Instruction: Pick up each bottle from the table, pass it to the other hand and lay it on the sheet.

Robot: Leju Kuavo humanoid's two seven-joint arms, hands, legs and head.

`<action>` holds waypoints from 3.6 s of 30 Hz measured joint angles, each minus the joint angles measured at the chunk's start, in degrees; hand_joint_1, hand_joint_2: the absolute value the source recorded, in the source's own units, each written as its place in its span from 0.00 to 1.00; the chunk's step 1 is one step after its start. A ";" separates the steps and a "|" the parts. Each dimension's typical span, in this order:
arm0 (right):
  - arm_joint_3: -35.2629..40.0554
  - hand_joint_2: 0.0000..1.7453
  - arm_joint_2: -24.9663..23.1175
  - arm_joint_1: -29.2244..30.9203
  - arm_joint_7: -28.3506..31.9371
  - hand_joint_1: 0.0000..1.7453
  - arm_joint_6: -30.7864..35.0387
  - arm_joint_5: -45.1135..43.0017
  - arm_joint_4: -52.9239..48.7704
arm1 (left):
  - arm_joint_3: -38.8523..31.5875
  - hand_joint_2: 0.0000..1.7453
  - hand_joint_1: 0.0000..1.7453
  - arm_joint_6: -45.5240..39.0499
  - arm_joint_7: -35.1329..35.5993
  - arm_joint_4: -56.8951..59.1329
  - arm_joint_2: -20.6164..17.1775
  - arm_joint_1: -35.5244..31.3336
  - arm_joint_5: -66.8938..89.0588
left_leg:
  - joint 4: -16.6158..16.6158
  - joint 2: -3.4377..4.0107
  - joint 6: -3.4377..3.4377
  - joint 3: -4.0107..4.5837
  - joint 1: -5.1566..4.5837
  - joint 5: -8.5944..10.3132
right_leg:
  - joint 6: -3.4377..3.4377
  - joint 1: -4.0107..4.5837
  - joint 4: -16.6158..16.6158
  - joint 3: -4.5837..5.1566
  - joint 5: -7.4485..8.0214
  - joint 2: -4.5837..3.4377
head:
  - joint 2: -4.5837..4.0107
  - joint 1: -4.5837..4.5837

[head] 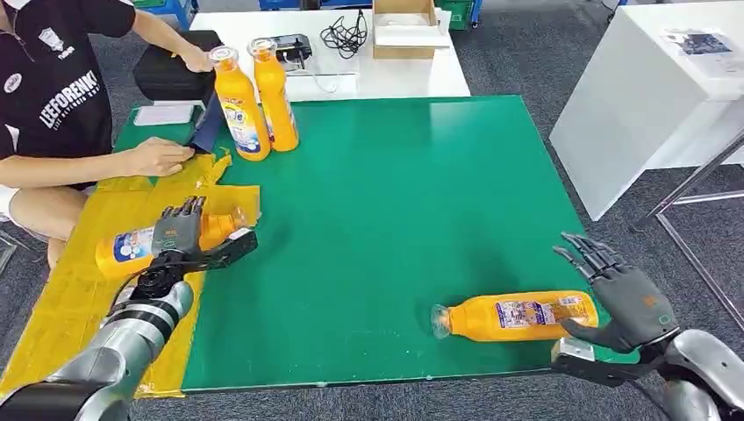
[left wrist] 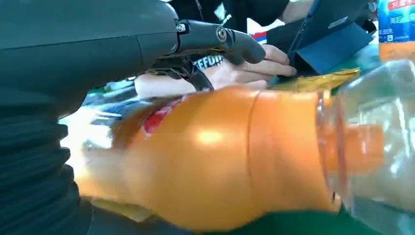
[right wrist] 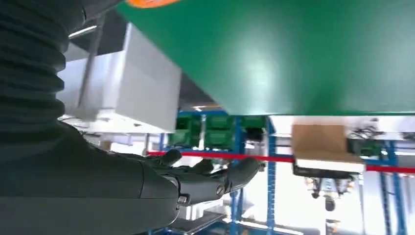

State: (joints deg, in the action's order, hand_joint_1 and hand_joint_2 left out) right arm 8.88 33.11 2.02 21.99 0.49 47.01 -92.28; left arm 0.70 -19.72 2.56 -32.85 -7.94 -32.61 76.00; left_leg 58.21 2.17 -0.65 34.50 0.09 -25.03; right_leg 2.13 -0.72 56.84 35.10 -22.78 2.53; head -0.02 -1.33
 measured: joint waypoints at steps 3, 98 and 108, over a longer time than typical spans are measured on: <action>-0.46 1.00 1.62 0.22 -0.17 0.00 -3.14 -0.92 1.43 | -0.66 1.00 0.00 0.02 -3.36 0.02 1.05 -0.01 -2.46 | 0.00 -0.05 -0.01 0.01 0.00 0.01 | 0.00 -0.01 0.00 -0.01 0.00 0.03 | 0.00 -0.02; 12.82 1.00 -43.14 2.73 8.33 1.00 20.09 -38.68 -1.13 | 21.31 1.00 0.00 28.81 -27.17 -55.67 9.38 25.05 -78.25 | -0.03 0.36 -0.07 0.37 0.06 0.06 | 0.10 0.10 -0.02 0.45 0.12 -0.29 | 0.00 -0.02; 18.88 1.00 -44.63 5.25 8.00 1.00 17.72 -38.45 10.17 | 23.45 1.00 0.00 25.70 -27.79 -57.85 9.84 24.05 -78.16 | -0.03 0.31 -0.05 0.41 0.14 0.07 | 0.07 0.14 0.00 0.47 0.09 -0.27 | 0.00 0.02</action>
State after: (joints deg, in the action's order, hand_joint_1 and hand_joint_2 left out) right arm 27.76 -11.52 7.27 29.99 18.21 8.57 -82.11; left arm 24.15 5.99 -25.22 -90.71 1.90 -8.56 -2.16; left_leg 58.18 2.48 -0.70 34.91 0.23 -24.96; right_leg 2.20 -0.57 56.84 35.57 -22.69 2.26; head -0.02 -1.31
